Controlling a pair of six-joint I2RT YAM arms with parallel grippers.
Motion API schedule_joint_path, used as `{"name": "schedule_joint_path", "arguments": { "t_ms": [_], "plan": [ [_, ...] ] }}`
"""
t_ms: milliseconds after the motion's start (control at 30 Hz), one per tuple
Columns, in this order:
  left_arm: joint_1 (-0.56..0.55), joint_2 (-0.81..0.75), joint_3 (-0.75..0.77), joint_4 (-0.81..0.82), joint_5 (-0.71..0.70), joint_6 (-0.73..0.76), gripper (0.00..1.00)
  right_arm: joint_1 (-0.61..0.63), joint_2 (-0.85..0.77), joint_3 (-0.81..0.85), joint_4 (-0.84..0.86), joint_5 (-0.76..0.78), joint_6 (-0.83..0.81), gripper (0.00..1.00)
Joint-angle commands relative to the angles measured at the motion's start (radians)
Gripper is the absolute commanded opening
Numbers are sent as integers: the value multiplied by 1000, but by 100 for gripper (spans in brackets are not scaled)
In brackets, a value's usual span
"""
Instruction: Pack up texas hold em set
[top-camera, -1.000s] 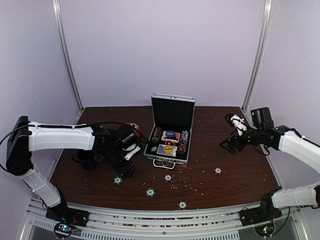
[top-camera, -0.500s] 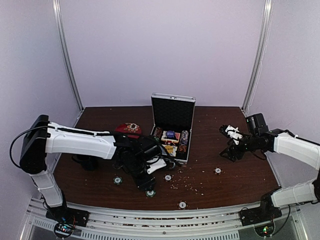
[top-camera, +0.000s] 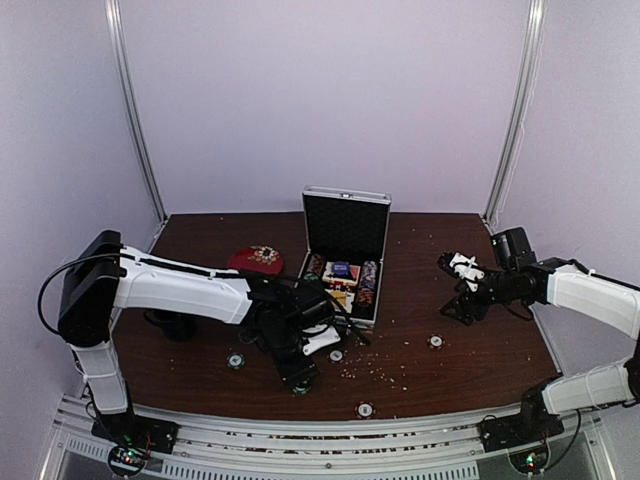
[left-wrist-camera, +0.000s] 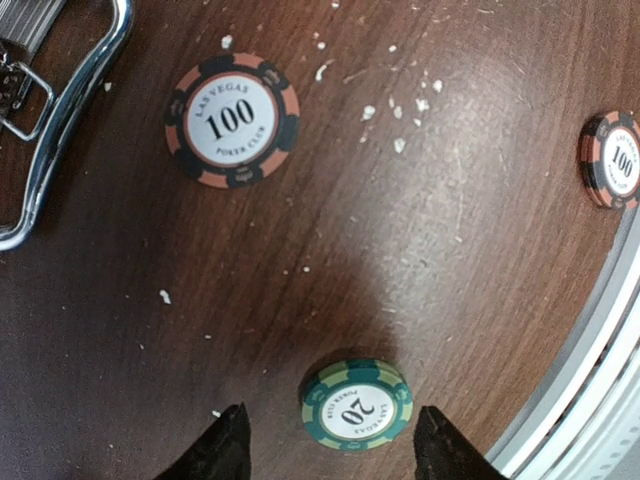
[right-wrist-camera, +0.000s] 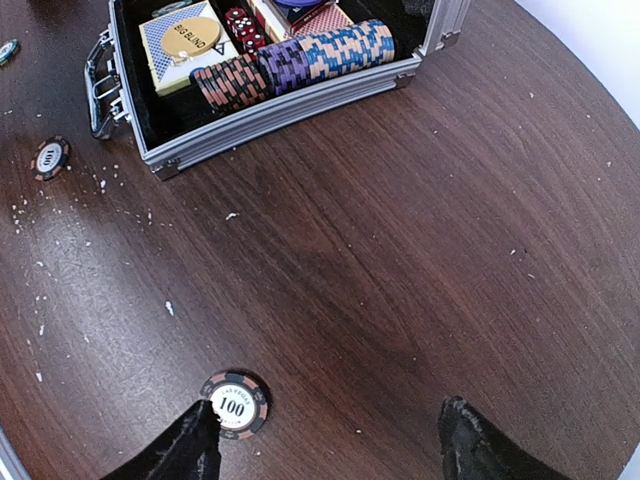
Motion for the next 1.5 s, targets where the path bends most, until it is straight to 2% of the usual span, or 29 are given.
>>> {"name": "schedule_joint_path", "arguments": {
  "t_ms": [0, 367, 600, 867, 1233, 1467],
  "plan": [
    [-9, 21, 21, -10, 7, 15, 57, 0, -8, 28, -10, -13, -11, 75],
    [-24, 78, 38, -30, -39, 25, 57, 0, -7, 30, -17, -19, -18, 75],
    [-24, 89, 41, -53, -43, 27, 52, 1, -5, 31, -18, -20, -19, 75],
    [-33, 88, 39, -81, -64, 29, 52, 3, 5, 36, -24, -18, -21, 75],
    [-39, 108, 63, -73, -54, 27, 45, 2, 5, 35, -24, -16, -22, 75],
    [-39, 87, 83, -64, -57, 32, 34, 2, 5, 36, -24, -12, -22, 75]
  ]
}}
